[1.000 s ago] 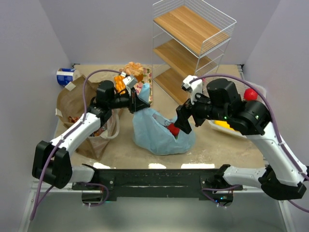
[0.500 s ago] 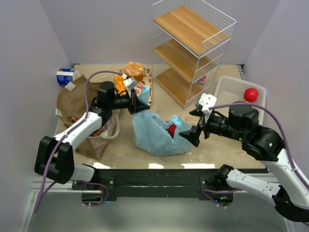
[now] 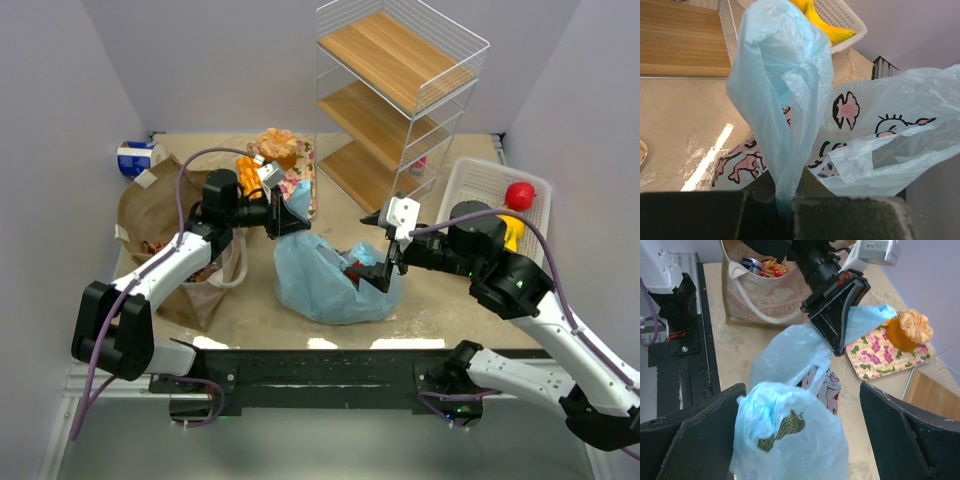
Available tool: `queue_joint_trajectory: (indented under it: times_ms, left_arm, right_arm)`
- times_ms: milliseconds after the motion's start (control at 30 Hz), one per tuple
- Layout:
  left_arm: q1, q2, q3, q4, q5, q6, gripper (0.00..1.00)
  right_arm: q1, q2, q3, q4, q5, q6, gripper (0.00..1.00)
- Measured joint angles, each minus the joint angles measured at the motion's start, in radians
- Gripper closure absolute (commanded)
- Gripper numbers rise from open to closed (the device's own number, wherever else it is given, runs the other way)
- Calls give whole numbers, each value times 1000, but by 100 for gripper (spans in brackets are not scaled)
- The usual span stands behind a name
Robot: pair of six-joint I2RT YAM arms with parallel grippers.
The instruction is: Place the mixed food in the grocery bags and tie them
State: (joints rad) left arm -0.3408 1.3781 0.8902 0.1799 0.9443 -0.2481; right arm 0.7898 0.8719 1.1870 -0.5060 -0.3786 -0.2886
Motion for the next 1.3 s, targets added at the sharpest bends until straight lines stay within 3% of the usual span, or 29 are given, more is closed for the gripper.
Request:
queue_joint_trajectory:
  times_ms: [167,300,333,400,433,467,567,900,1100,1300]
  left_arm:
    - [0,0,0,2,19,0,100]
    - [0,0,0,8,32,0,100]
    - [0,0,0,8,33,0,100]
    - [0,0,0,8,35,0,100]
    - [0,0,0,8,36,0,100]
    - [0,0,0,8,35,0,100]
    - [3,-12,-6,10,19,0,100]
    - [63,-289,-124,150,-199,-242,100]
    - [63,-385,-270,217,-351,-393,100]
    - [63,-373,-376,163,-404,-449,100]
  right_arm:
    - [0,38,-10,57,-65,-24,2]
    - [0,76,-23,90,-133,-29,10]
    - [0,83,-25,96,-145,-29,29]
    - [0,96,-30,110,-174,-28,47]
    - [0,100,-31,115,-185,-23,90]
    - [0,103,-31,119,-190,-18,100]
    - [0,110,-25,114,-143,15,100]
    - [0,184,233,-40,604,147,100]
    - [-13,223,142,-130,937,239,100]
    - [-19,280,13,-261,1060,318,100]
